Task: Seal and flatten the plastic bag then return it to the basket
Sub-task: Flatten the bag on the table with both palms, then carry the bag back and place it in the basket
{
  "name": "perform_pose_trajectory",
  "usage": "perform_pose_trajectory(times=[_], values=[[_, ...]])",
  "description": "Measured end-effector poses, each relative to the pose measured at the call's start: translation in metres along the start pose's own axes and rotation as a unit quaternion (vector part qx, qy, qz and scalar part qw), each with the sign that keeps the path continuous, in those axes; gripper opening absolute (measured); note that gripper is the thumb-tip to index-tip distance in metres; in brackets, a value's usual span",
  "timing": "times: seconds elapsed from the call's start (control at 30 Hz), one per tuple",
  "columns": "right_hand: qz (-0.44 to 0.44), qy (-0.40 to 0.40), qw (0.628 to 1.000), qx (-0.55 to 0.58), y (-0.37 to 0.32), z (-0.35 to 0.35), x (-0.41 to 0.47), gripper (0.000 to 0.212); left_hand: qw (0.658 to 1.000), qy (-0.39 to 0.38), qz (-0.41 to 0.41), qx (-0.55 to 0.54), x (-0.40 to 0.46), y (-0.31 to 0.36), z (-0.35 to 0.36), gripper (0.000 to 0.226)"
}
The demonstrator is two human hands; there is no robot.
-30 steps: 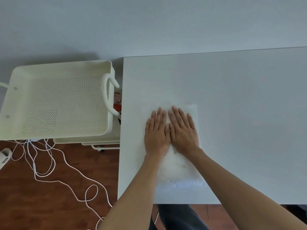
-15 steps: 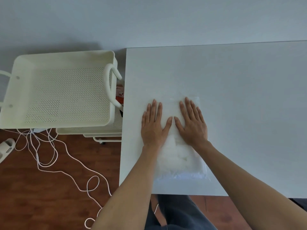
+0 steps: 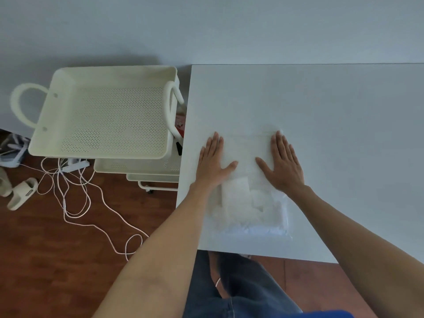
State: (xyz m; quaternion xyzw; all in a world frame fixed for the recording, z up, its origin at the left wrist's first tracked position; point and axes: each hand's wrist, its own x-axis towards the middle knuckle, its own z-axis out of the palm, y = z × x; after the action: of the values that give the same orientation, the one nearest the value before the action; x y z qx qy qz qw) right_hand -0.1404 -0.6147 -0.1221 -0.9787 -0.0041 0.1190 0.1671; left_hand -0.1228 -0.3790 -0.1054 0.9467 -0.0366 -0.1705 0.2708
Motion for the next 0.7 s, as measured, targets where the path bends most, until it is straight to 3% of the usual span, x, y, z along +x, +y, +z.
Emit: perform_pose_trajectory(times=[0.1,0.2,0.33,0.4,0.5,0.7], values=[[-0.017,-0.022,0.999,0.038,0.0,-0.009,-0.016,0.086,0.995,0.005,-0.028,-0.1,-0.015,0.006,-0.008,0.074],[0.023,0.0,0.993,0.119,-0.002,-0.016,-0.044,0.079,0.973,0.05,-0.106,-0.2,-0.043,0.017,-0.011,0.064],[0.085,0.061,0.98,0.171,0.007,-0.012,-0.089,0.07,0.967,0.076,-0.127,-0.208,-0.085,0.026,-0.007,0.057],[0.123,0.037,0.967,0.222,0.014,-0.01,-0.107,0.07,0.962,0.041,-0.163,-0.217,-0.105,0.027,-0.003,0.069],[0.145,-0.044,0.951,0.268,0.012,-0.009,-0.126,0.072,0.924,-0.042,-0.226,-0.306,-0.131,0.025,0.006,0.088],[0.21,-0.059,0.896,0.388,-0.008,-0.007,-0.145,0.066,0.886,-0.082,-0.259,-0.376,-0.149,0.024,0.008,0.082]])
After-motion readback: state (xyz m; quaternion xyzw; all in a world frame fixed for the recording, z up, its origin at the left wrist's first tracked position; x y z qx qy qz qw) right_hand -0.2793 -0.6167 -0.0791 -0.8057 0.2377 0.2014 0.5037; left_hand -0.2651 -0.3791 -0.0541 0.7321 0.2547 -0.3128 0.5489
